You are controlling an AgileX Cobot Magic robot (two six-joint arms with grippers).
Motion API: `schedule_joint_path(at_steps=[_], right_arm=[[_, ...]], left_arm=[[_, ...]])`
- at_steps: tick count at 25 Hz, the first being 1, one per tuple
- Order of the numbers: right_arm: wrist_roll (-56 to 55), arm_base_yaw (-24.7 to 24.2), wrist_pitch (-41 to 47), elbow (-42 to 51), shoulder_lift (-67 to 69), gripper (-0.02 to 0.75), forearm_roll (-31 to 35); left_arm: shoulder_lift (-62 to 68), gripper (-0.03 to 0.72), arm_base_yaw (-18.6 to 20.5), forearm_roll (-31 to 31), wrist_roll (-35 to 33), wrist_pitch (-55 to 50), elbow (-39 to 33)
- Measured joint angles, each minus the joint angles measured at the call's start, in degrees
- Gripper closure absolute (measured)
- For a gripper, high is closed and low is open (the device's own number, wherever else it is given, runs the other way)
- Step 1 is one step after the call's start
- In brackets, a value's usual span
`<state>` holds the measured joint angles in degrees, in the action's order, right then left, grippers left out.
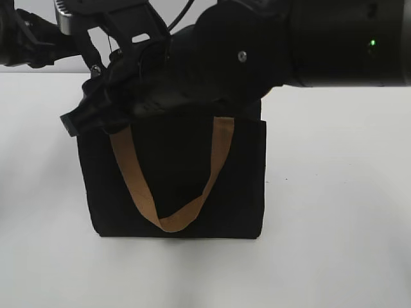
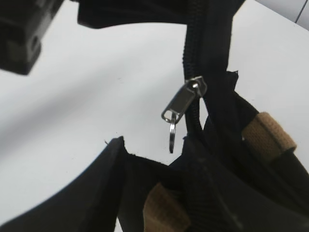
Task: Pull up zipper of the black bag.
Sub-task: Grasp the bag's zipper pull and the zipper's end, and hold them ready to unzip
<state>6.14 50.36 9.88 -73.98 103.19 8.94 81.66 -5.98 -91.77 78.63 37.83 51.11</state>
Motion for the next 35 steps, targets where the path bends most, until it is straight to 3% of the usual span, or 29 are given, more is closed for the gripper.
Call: schedule_joint_path(at_steps=[8, 13, 19, 35], right_arm=[[-3.8, -0.8, -2.6, 0.0, 1.0, 0.439, 0.1], [-6.8, -1.0, -2.9, 0.0, 1.0, 0.5, 0.4], [-7.7, -1.0, -2.8, -1.4, 2.4, 0.514, 2.4], [-8.7, -1.3, 2.8, -5.6, 4.1, 0.521, 3.1]], left_arm=[[0.0, 0.666, 0.0, 0.0, 0.0, 1.3, 0.0], [0.0, 0.666, 0.0, 0.0, 0.0, 1.7, 0.0], [0.0, 0.666, 0.0, 1.4, 0.0, 2.5, 0.0], [0.0, 0.666, 0.0, 4.4, 0.0, 4.9, 0.0]])
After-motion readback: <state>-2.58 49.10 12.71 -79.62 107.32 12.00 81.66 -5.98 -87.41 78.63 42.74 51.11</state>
